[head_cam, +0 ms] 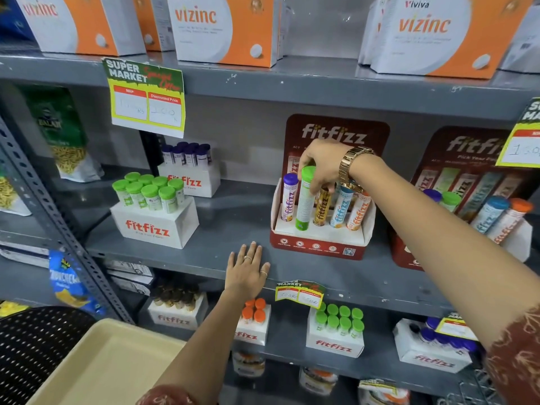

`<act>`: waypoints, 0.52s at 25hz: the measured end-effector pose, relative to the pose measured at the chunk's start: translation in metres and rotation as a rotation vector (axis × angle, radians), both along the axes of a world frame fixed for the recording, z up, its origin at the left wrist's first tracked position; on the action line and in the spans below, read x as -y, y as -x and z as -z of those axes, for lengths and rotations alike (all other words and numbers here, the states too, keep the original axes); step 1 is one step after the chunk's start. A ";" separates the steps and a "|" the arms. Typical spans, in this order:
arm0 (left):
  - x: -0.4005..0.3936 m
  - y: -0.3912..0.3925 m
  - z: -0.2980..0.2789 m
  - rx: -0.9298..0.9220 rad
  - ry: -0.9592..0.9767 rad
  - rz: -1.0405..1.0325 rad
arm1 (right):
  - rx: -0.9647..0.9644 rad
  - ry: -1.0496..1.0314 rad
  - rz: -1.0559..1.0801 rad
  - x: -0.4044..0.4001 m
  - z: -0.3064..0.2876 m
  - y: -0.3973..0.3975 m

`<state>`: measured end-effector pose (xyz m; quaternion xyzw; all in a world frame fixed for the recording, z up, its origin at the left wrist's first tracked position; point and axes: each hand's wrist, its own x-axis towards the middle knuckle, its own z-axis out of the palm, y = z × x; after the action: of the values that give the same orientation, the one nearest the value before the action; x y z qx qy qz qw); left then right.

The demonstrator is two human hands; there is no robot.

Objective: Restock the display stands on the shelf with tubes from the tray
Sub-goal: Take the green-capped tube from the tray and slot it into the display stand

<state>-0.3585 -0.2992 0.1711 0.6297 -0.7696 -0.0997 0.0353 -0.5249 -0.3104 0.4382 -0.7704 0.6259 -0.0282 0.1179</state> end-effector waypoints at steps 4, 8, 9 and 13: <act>-0.001 0.000 0.000 -0.026 0.010 0.001 | 0.001 0.113 0.043 0.000 0.003 0.002; -0.002 -0.001 -0.001 -0.030 0.010 0.006 | 0.064 0.140 0.039 0.000 0.004 0.001; -0.001 -0.001 -0.001 -0.023 0.006 0.006 | 0.088 0.130 0.041 0.001 0.004 0.001; -0.001 0.000 -0.002 -0.010 -0.003 0.008 | 0.150 0.040 0.145 0.005 0.005 0.007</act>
<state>-0.3585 -0.2987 0.1731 0.6263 -0.7717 -0.1042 0.0376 -0.5318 -0.3153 0.4336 -0.7211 0.6686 -0.1065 0.1468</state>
